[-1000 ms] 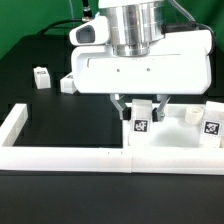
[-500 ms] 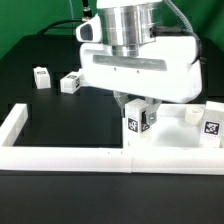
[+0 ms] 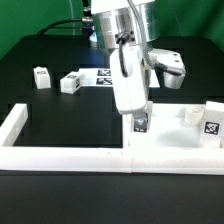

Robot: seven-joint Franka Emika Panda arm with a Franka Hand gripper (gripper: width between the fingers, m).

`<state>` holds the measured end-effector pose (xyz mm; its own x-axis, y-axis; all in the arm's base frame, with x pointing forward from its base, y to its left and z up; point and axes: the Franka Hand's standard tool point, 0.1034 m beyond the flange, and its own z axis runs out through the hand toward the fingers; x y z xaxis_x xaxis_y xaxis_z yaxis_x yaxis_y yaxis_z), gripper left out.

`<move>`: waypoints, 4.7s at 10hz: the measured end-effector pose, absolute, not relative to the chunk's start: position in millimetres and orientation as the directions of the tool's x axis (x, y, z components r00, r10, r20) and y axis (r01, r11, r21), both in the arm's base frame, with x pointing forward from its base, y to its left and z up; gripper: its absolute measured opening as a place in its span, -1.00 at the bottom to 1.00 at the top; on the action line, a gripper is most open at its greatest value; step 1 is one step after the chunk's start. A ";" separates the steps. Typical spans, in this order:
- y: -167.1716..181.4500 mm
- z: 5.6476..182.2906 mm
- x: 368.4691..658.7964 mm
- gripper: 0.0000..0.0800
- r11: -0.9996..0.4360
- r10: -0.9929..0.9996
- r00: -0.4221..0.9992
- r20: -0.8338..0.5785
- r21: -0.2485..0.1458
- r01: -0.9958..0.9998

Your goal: Assemble square table

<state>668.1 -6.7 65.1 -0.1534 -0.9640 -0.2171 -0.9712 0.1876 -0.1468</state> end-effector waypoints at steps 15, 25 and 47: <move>-5.6 64.7 665.7 -0.04 -0.795 -0.590 0.807 -0.014 -0.166 -0.584; -4.5 63.1 670.3 -0.27 0.416 -0.900 -0.407 -0.154 -0.030 -0.909; 40.2 101.8 587.1 0.62 0.048 -0.984 -0.054 -0.170 0.041 -0.998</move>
Offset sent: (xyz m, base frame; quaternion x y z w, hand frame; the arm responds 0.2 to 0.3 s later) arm 0.0102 0.0036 0.0044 -0.0126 -0.0912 -0.3800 0.9204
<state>587.1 40.2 101.8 -0.0542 -0.9840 -0.1700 -0.9980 0.0479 0.0409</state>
